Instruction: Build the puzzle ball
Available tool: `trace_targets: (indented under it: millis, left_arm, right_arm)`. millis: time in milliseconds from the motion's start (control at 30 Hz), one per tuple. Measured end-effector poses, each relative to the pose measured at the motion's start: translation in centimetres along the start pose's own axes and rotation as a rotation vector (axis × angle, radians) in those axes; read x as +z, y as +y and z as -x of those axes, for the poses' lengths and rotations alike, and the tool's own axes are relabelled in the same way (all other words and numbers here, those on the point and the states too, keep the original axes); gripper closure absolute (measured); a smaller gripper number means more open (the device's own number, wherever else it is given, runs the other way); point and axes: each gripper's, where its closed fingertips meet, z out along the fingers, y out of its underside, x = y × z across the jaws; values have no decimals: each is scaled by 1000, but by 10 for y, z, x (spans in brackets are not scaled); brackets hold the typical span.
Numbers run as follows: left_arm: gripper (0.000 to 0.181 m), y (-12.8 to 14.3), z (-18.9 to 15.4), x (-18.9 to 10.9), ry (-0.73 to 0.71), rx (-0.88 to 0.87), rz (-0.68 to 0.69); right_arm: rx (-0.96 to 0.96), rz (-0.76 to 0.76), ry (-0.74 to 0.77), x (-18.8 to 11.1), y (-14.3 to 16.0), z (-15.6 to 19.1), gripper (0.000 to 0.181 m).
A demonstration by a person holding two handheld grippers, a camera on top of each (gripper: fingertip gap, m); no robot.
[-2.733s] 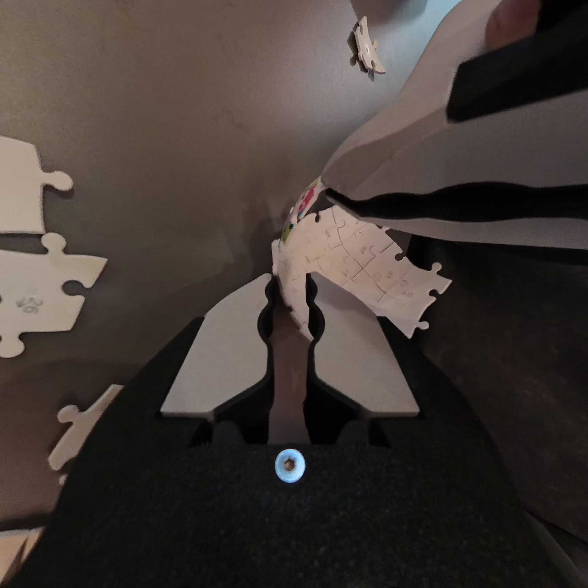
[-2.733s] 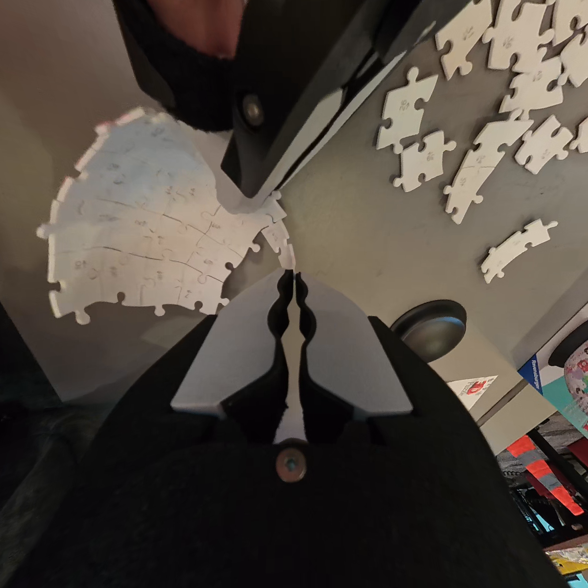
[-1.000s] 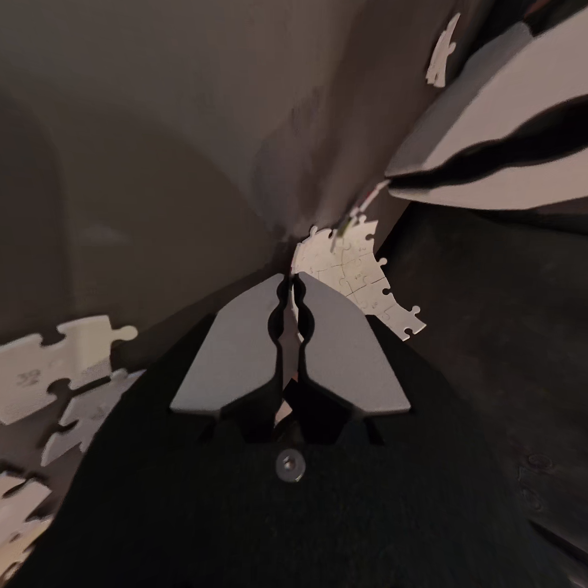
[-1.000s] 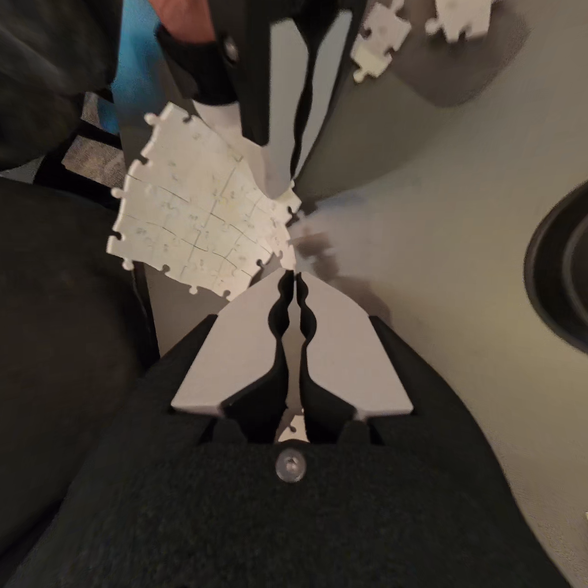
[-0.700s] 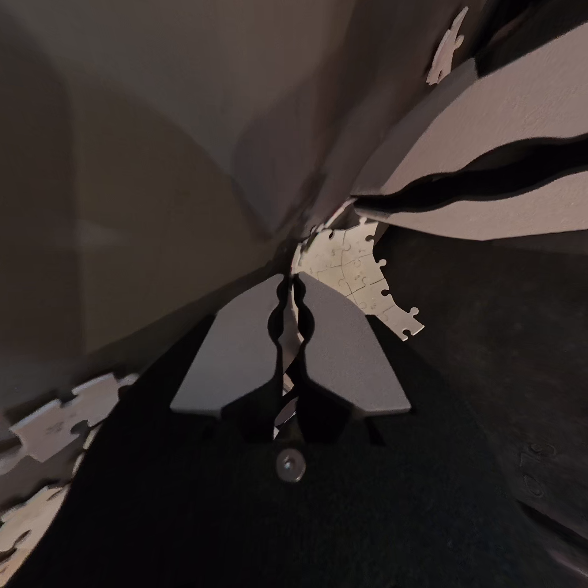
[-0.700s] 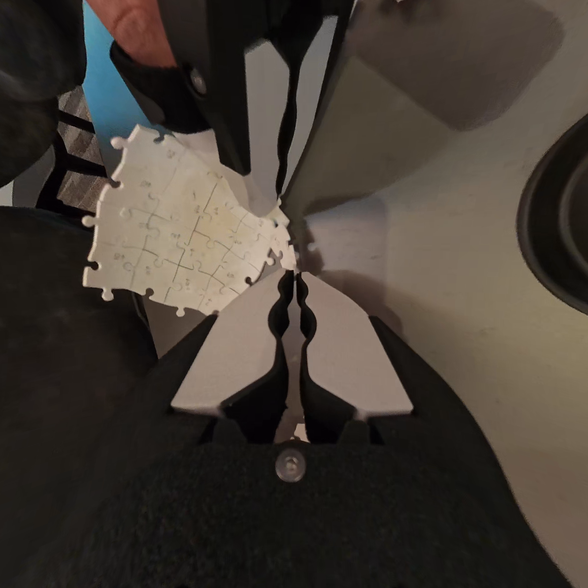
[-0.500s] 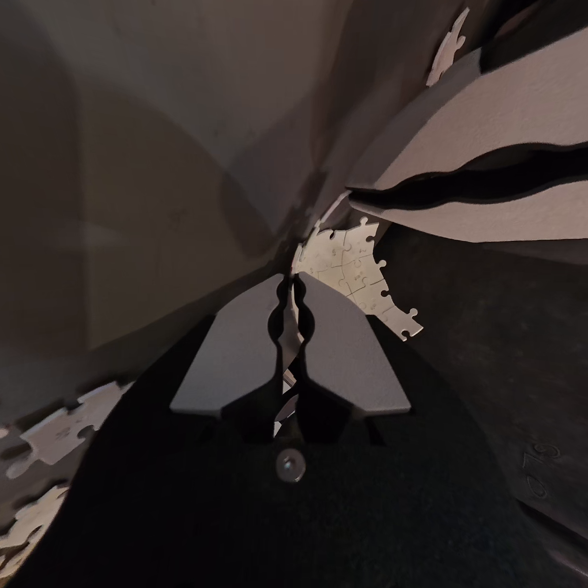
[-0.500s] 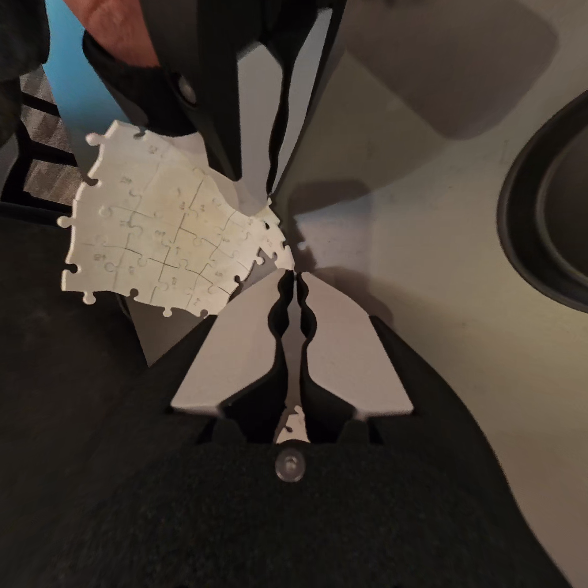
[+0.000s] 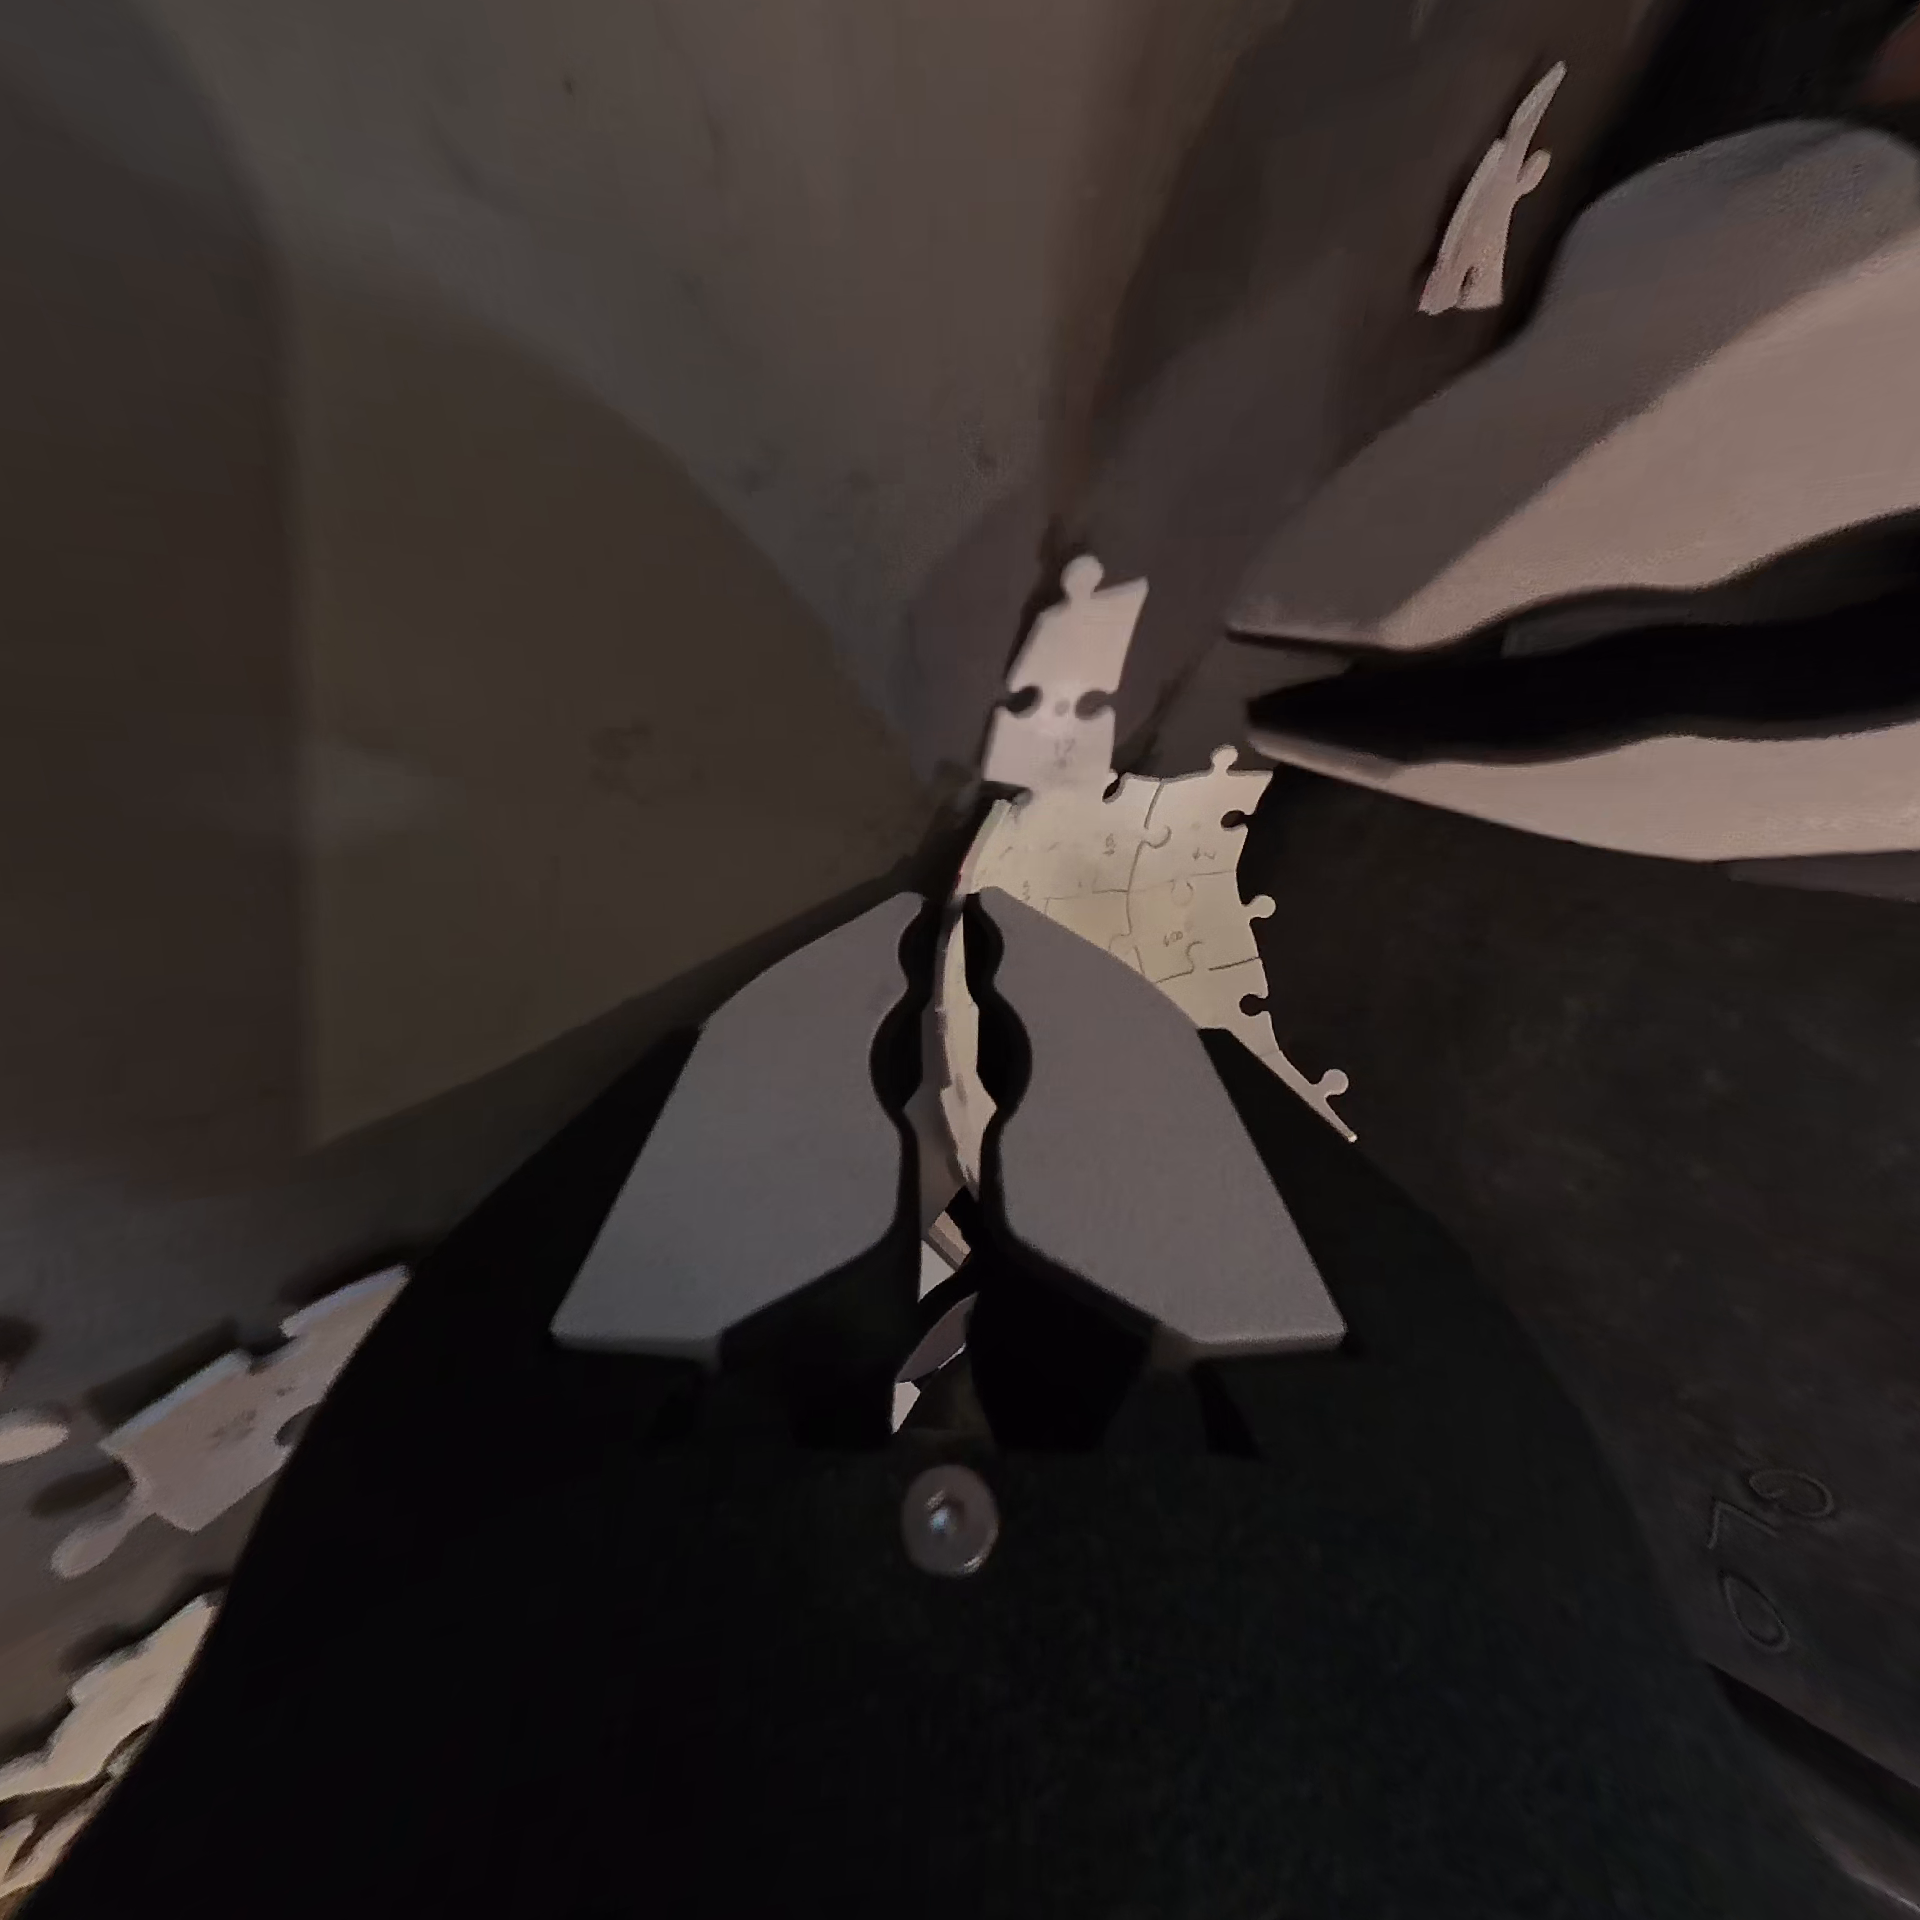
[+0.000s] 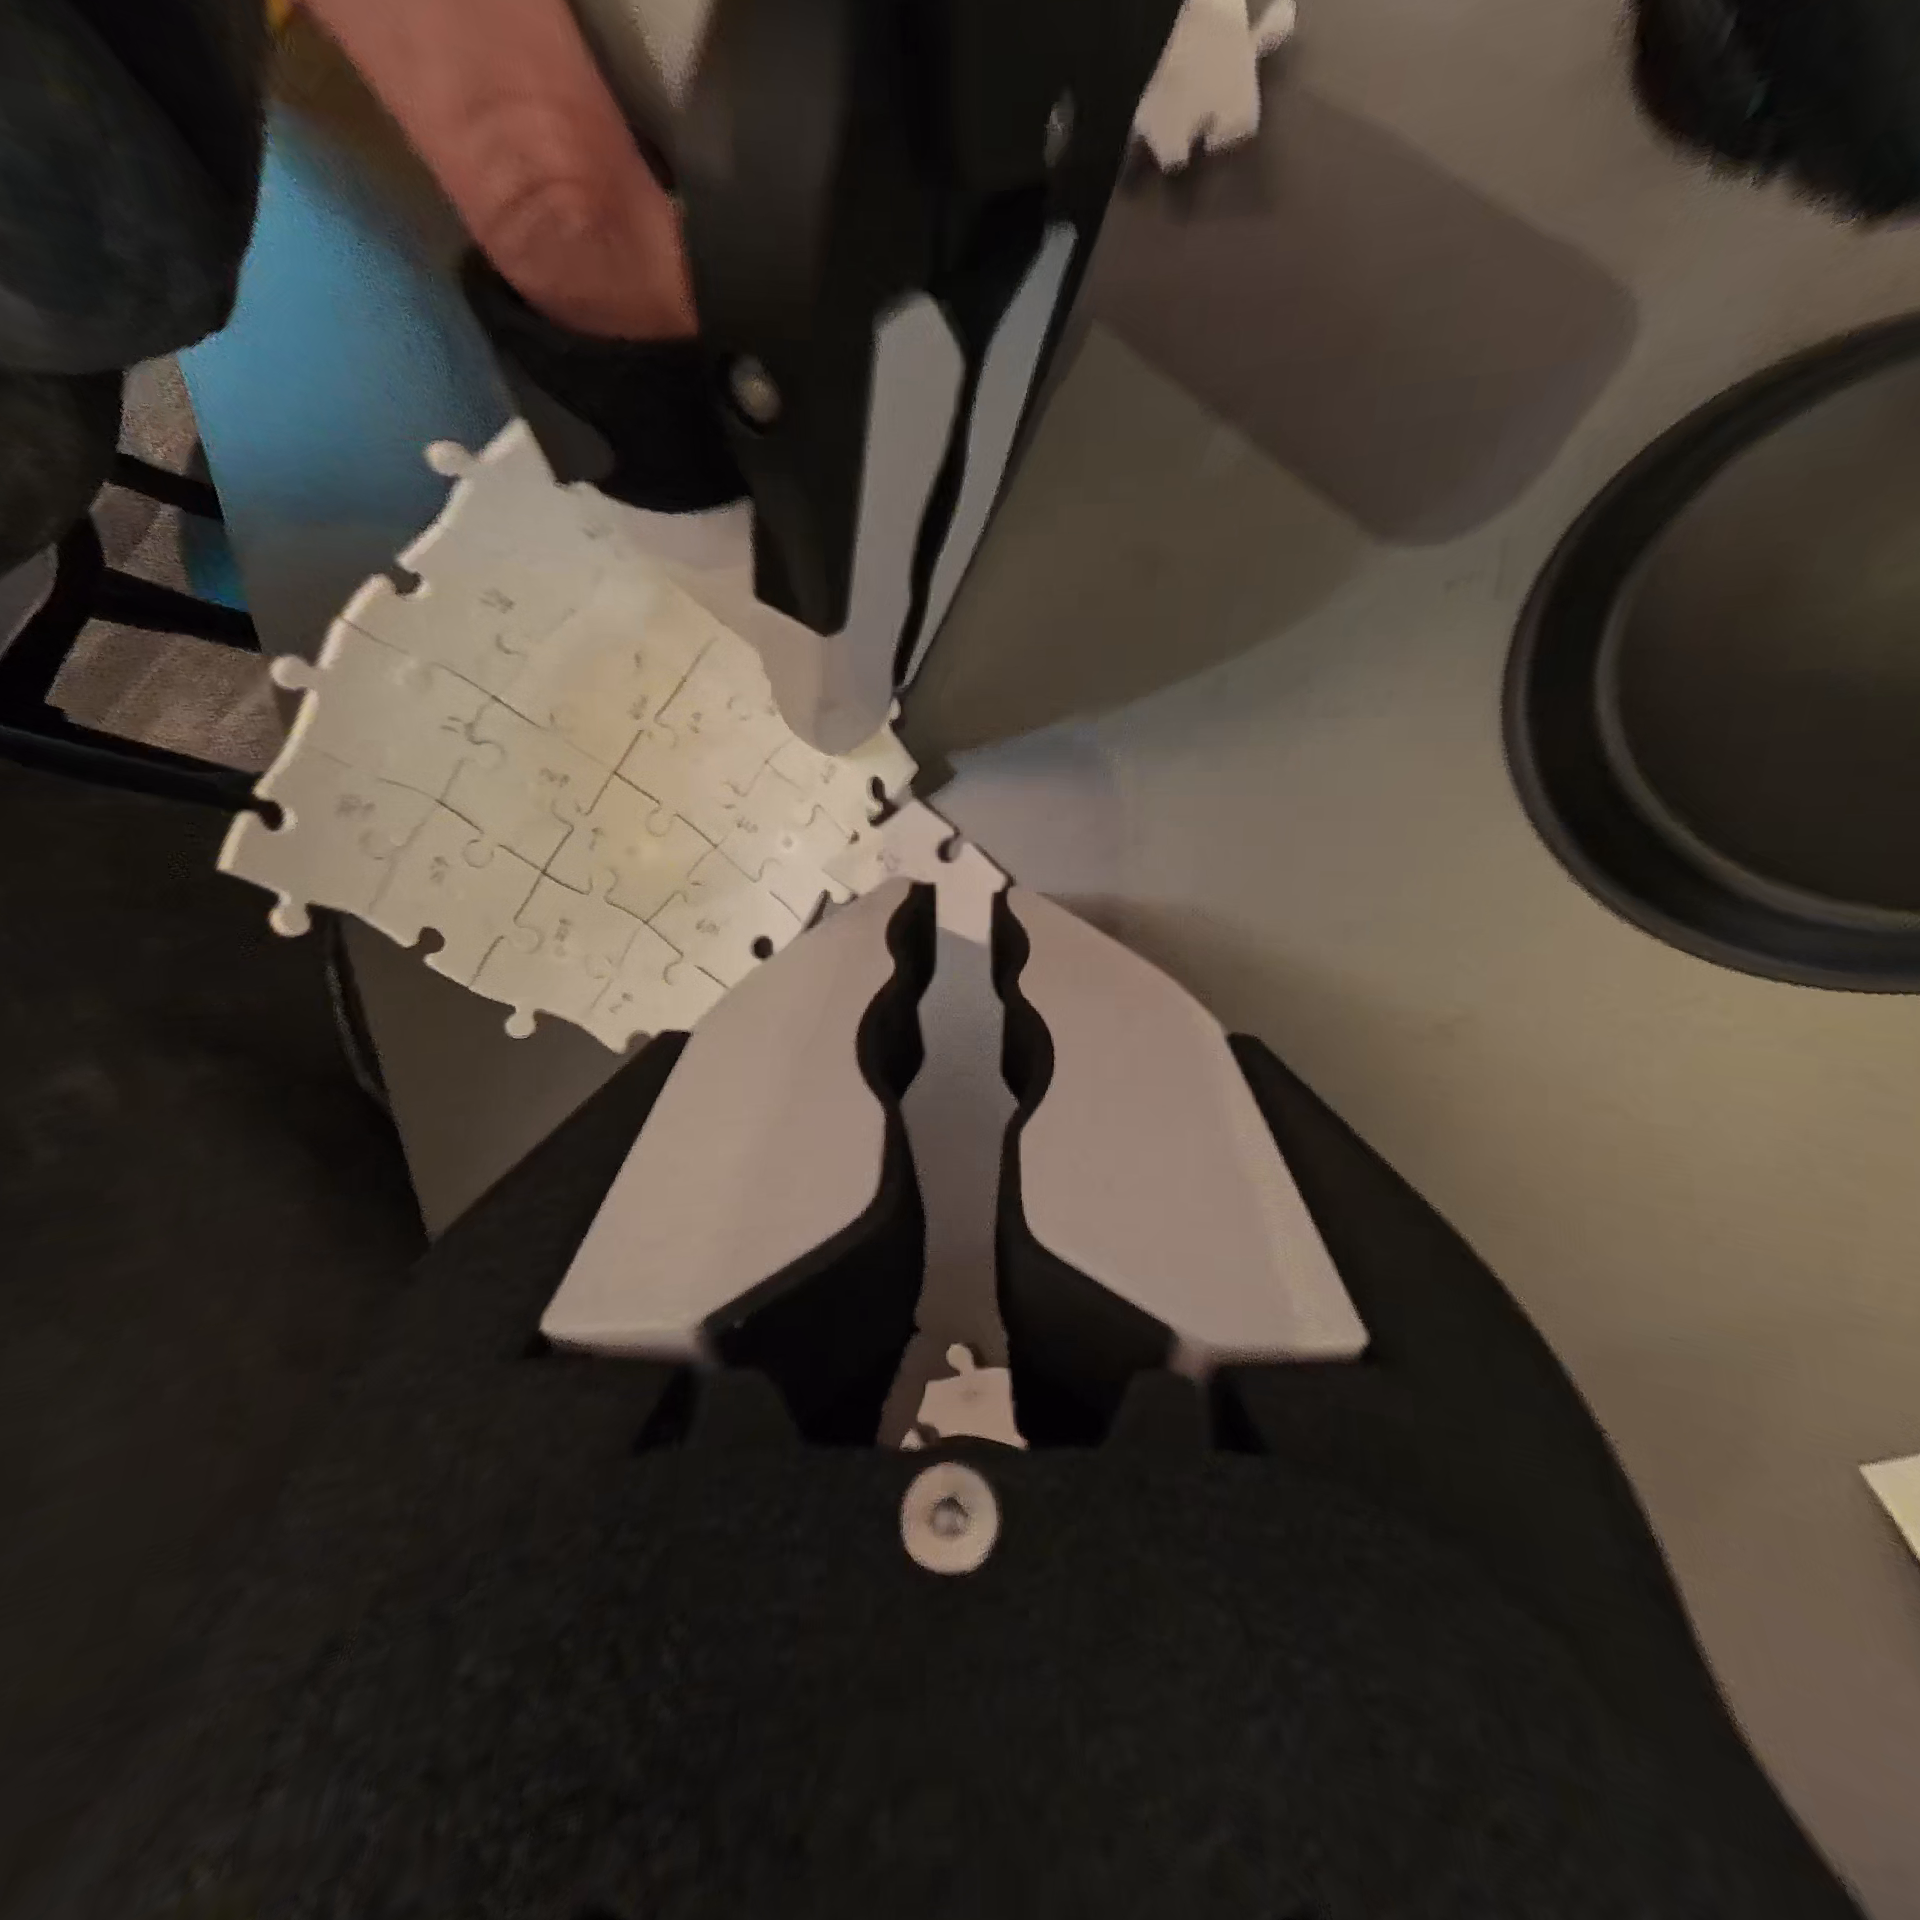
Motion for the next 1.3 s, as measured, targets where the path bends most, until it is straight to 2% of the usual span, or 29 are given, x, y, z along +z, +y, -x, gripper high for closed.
trace_targets:
  millis: [100,233,467,633,733,867,1000,1133,1200,1300]
  left_arm:
    - [177,0,0,0,-1,2,3]
    - [177,-1,-1,0,-1,6,1]
    - [178,-1,-3,0,2,8,-7]
    - [178,0,-4,0,4,12,-14]
    - [178,1,-4,-1,5,13,-17]
    - [179,3,-3,-1,4,12,-22]
    - [179,4,-2,-1,4,9,-29]
    - [179,5,-2,-1,4,13,-39]
    - [179,6,-1,-1,7,12,-42]
    - [179,8,0,-1,11,14,-44]
  right_arm:
    - [-157,-59,53,-11,-7,10,175]
    - [-301,42,61,5,14,20,181]
    - [-279,58,37,30,18,18,181]
    - [-212,31,16,33,14,20,181]
    - [-219,10,12,24,12,20,181]
    - [-331,-18,83,1,4,7,163]
    - [-453,40,50,7,5,1,144]
    - [-469,101,1,20,14,4,144]
    - [-448,94,-4,20,17,7,155]
    - [-394,98,-12,21,23,12,149]
